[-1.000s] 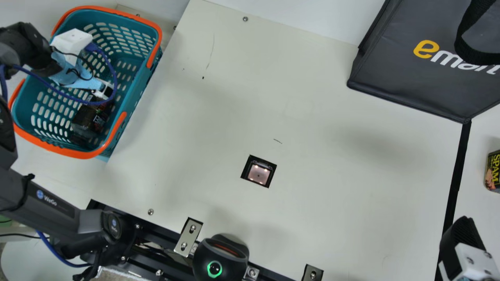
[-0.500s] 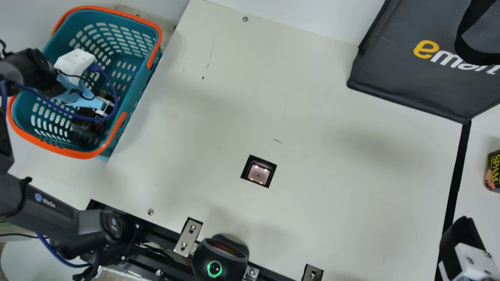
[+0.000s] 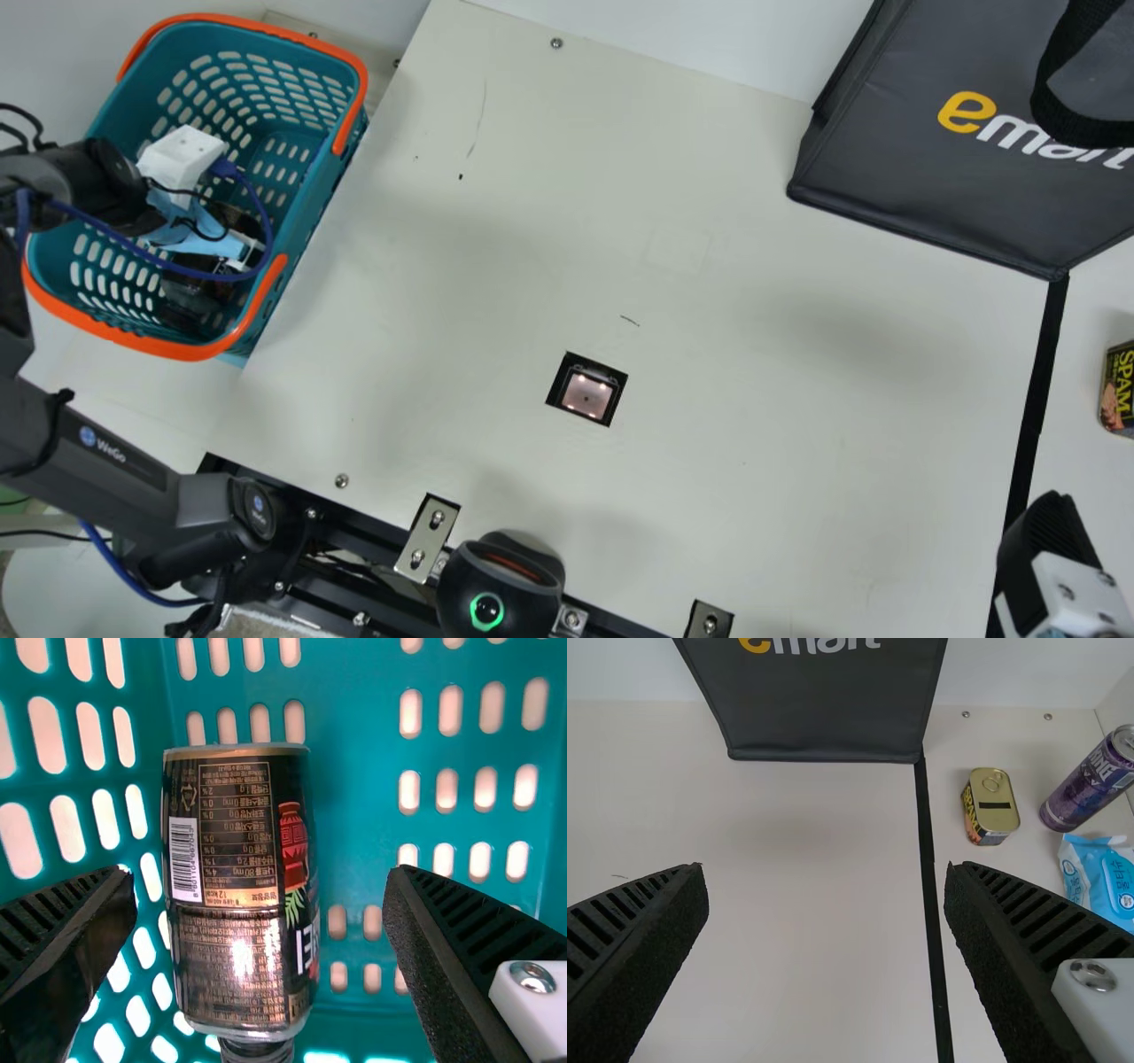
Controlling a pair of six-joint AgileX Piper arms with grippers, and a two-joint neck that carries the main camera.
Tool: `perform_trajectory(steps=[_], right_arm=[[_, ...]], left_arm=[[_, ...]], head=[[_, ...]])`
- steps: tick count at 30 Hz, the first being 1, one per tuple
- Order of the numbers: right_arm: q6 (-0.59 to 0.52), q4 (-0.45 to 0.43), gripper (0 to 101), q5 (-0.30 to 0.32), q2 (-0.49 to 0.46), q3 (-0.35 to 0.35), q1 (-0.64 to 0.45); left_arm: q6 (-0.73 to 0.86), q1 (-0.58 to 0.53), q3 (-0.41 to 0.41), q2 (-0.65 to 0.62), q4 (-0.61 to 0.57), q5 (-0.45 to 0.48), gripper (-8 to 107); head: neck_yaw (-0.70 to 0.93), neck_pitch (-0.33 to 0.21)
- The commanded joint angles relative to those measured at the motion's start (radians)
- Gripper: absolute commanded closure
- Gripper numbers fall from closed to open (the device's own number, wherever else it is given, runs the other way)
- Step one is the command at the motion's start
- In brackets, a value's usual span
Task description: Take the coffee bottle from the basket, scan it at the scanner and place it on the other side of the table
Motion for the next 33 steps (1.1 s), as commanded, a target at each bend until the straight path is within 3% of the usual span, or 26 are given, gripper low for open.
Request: perform_trajectory(steps=[1,19,33], right_arm=[[0.000,0.000,6,0.000,0.000,0.000,0.000],[0.000,0.000,6,-0.001,0.000,0.000,0.000],[0.000,0.000,6,-0.001,0.000,0.000,0.000]], left_arm=[[0.004,0.002,0.001,0.010,-0.008,-0.006,9],[0.095,0.006,-0.005,0.034,-0.139,0.037,9],[0.220,0.029,-0.044,0.072,-0.107,0.042,9]], head=[[0.004,-0.029],[0.004,-0.029],[0.004,-0.029]])
